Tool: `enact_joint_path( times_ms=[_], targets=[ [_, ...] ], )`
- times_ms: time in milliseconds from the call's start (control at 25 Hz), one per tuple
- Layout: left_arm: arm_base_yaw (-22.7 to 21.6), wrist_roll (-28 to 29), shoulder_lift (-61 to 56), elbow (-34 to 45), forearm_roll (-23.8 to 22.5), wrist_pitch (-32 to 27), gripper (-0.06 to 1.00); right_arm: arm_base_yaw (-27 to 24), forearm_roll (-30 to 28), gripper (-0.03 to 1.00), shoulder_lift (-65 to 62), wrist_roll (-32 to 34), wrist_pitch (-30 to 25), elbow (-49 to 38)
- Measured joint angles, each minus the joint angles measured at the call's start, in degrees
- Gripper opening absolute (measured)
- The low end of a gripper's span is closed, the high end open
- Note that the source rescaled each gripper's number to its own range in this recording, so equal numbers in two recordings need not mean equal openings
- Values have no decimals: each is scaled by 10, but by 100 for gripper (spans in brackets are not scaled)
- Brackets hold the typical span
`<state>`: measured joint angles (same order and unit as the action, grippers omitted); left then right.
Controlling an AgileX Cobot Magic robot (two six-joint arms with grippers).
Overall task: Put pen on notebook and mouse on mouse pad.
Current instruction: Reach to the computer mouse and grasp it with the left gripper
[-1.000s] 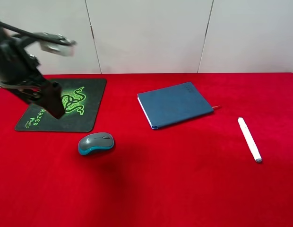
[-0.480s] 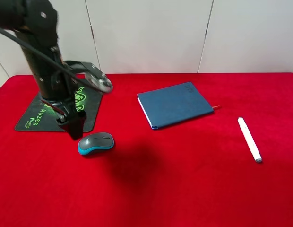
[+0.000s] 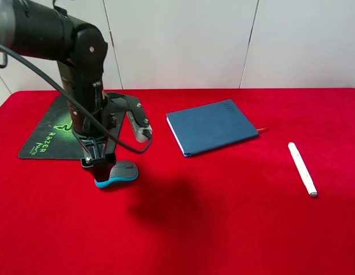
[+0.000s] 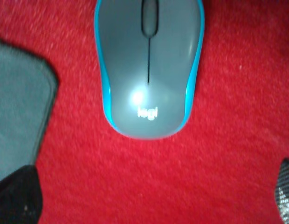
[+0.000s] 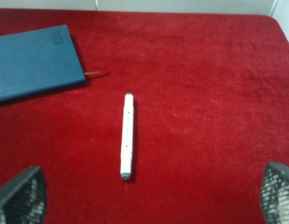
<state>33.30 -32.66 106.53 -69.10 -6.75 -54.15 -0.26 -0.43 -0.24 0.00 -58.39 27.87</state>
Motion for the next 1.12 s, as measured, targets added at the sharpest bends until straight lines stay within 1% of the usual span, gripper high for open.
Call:
enact_joint_path(
  times_ms=[240, 360, 640, 920, 1120],
  targets=[
    [16, -5, 19, 0, -28, 29, 100, 0, 0, 100, 0, 0, 0, 0],
    [16, 3, 30, 1, -31, 43, 100, 0, 0, 100, 0, 0, 0, 0],
    [16, 27, 34, 39, -33, 117, 100, 0, 0, 100, 0, 0, 0, 0],
    [16, 44, 37, 71, -33, 167, 100, 0, 0, 100, 0, 0, 0, 0],
    [16, 51, 43, 76, -33, 182, 100, 0, 0, 100, 0, 0, 0, 0]
  ],
)
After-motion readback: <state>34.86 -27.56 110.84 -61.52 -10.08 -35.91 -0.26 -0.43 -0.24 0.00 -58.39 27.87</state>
